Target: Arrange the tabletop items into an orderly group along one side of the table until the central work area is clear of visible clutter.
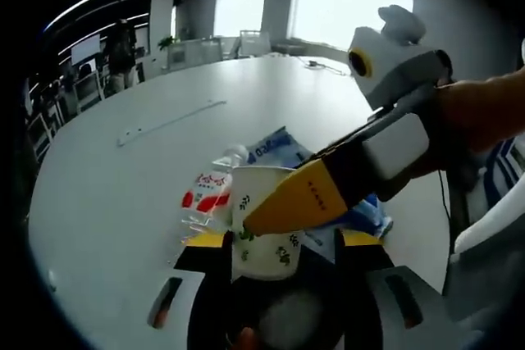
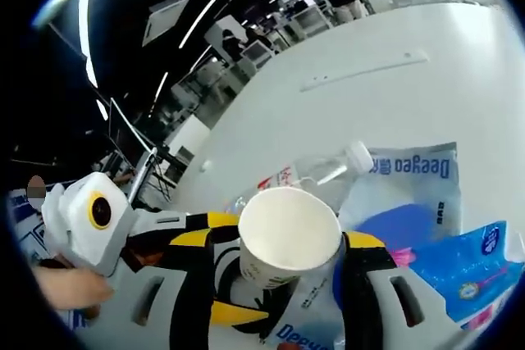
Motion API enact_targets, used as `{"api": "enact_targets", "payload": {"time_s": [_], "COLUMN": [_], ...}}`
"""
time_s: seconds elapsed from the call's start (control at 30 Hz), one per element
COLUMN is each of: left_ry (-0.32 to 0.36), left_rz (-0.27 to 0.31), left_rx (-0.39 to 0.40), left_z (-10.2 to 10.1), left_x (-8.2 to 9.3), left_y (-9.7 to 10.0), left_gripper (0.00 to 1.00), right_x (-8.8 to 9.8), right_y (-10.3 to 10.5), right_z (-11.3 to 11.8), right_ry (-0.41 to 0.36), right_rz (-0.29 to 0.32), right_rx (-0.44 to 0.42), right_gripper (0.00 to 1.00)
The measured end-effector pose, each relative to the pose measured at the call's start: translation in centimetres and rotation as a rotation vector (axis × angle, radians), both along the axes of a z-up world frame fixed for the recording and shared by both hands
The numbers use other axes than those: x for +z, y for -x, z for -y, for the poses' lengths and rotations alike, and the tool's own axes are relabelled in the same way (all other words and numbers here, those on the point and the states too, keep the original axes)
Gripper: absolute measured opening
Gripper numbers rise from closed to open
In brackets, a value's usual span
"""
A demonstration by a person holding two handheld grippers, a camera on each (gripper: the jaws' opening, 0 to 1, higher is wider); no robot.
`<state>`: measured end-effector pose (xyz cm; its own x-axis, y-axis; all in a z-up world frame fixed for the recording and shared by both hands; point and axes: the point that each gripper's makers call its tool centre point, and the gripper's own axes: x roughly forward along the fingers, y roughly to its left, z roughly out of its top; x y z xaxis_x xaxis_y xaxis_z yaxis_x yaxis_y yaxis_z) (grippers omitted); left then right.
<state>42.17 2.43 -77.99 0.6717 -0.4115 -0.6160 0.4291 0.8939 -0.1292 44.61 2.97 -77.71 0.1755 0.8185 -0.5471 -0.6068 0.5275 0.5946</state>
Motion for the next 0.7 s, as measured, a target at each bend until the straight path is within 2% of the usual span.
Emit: {"api": "enact_targets", "payload": {"time_s": [0.17,0.3,0.43,0.53,0.7], "left_ry": [0.000,-0.007,-0.022,-0.008,-0.024], "left_rz": [-0.006,-0.007,0.001,0.000,0.040], "left_rx": [0.006,0.011,0.026,0.025,0.032], "left_z": [-0.2,-0.4,-0.9,-0.7,-0.9], "left_x": [-0.2,-0.4,-0.5,-0.3,0.8], "left_y": [-0.1,-0.2,-0.4,-0.4,-0.5], "left_gripper": [0.41,0.40,0.34,0.34,0.34], "right_x": [-0.3,-0.6,-0.5,-0.2,1.3], "right_y": [0.1,-0.2,-0.1,-0.2,-0.4], "right_z": [-0.1,0.2,0.2,0.3,0.0], "right_ry": [0.008,0.022,0.019,0.019,0.003], "right_rz": [-0.003,0.011,0.011,0.026,0.070], "right_rx": [0.007,-0.007,-0.007,-0.012,-0.007], "right_gripper": [0.53,0.46,0.45,0.44,0.43]}}
